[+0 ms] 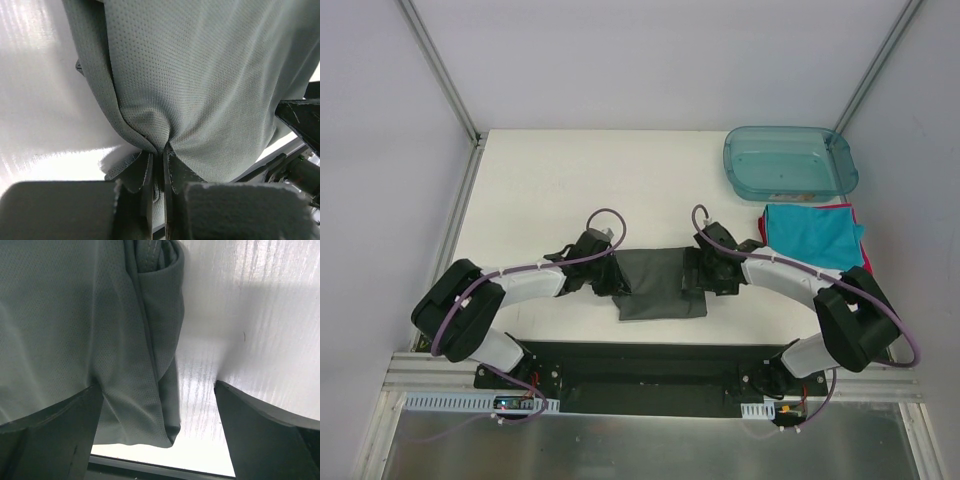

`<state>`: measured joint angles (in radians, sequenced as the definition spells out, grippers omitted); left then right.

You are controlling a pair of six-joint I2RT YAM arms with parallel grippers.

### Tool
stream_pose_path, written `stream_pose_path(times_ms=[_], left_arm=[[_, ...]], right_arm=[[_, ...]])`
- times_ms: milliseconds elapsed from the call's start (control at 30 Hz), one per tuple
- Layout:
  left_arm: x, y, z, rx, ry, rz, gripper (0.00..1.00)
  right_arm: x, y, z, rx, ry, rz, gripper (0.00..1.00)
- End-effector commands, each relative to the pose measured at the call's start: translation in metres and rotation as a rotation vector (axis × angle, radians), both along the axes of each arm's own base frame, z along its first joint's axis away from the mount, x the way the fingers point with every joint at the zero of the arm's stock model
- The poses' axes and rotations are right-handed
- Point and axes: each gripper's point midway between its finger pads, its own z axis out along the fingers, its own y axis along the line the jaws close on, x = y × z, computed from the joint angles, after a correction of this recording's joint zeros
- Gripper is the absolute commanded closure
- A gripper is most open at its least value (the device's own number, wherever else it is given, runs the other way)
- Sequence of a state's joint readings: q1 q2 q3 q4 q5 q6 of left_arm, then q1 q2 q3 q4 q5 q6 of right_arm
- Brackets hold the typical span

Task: Fold and stack the t-shirts
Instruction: Smooth out wrinkles on the folded tshirt

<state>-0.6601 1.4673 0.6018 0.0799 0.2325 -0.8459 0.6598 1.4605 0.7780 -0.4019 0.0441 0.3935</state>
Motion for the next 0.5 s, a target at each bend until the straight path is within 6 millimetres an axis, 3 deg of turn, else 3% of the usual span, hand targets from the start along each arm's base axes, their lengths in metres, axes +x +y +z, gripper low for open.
stream_pose_path(times_ms=[0, 167, 233, 333, 467], left_arm=[[0.004, -0.017, 0.025, -0.099, -0.038, -0.021, 1.00], [0.009, -0.036, 0.067, -0.253, -0.156, -0.101, 1.00], [0.008, -0.041, 0.072, -0.303, -0.181, -0.125, 1.00], [0.002, -0.043, 0.065, -0.342, -0.163, -0.138, 1.00], [-0.009, -0.030, 0.033, -0.320, -0.052, -0.089, 1.00]], right_arm=[[0.004, 0.013, -0.005, 0.042, 0.010, -0.002, 0.05], [-0.001, 0.010, -0.009, 0.032, 0.026, -0.009, 0.06], [-0.001, 0.009, -0.010, 0.031, 0.027, -0.012, 0.06], [-0.002, 0.008, -0.009, 0.032, 0.026, -0.012, 0.07], [-0.006, 0.011, -0.008, 0.059, 0.045, 0.000, 0.08]])
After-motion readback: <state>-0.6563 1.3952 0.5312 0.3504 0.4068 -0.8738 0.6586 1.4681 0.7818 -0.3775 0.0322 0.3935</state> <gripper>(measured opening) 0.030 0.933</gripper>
